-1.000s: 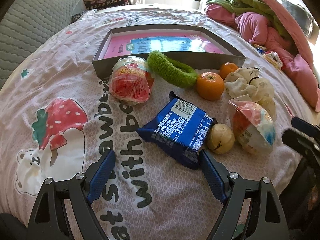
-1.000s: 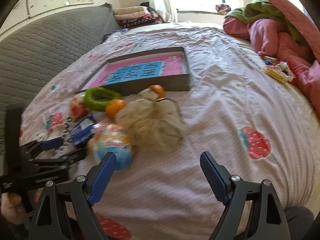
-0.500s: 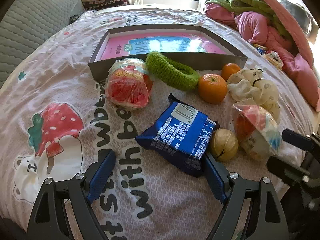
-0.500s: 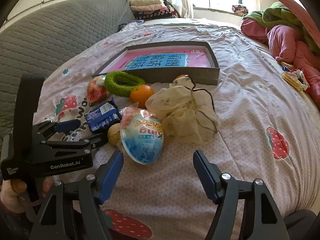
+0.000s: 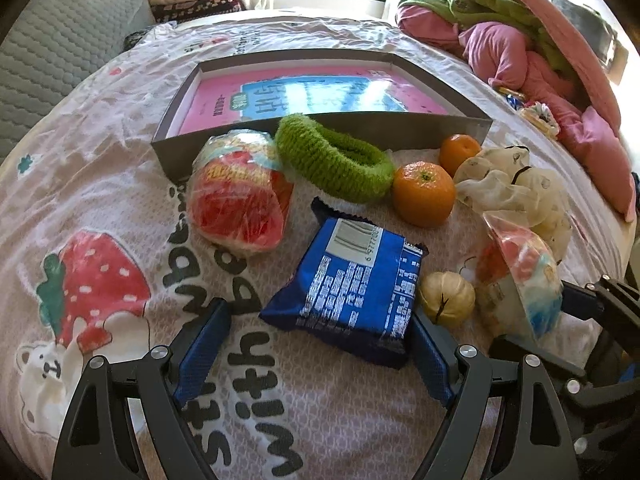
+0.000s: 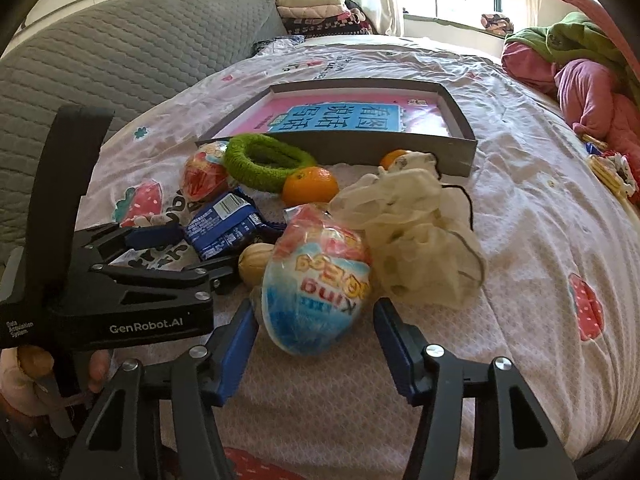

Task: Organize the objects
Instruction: 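Grasp the blue biscuit packet with the left tool while the right tool grasps the blue egg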

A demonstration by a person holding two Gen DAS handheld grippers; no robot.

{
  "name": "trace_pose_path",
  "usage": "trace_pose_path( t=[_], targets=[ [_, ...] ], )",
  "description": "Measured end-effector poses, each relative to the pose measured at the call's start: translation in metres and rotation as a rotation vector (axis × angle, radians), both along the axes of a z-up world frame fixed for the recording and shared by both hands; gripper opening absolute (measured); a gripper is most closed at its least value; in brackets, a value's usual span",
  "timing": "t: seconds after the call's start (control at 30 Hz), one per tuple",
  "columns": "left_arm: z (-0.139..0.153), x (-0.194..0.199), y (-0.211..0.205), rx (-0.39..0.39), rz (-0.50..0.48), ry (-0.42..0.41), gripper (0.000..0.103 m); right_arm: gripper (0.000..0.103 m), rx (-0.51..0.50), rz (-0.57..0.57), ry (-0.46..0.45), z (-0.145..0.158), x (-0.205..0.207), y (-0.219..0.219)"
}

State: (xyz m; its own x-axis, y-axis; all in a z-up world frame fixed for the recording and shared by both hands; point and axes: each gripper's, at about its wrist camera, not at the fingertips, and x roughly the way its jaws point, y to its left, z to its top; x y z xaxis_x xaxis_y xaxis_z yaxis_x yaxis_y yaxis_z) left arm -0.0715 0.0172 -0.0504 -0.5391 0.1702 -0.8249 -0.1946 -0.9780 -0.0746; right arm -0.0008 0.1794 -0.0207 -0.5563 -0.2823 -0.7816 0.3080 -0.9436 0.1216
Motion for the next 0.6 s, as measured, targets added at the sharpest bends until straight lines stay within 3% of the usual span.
trace_pose_path(
  t=[0.5, 0.6],
  targets=[
    [-0.002, -0.019, 0.012, -0.029, 0.009, 0.018, 0.086, 0.051, -0.078, 0.012, 0.011, -0.005, -0.008, 0.009],
    [-0.001, -0.017, 0.012, -0.026, 0.021, 0.038, 0.077, 0.051, -0.086, 0.013, 0.010, -0.005, -0.006, 0.011]
  ],
)
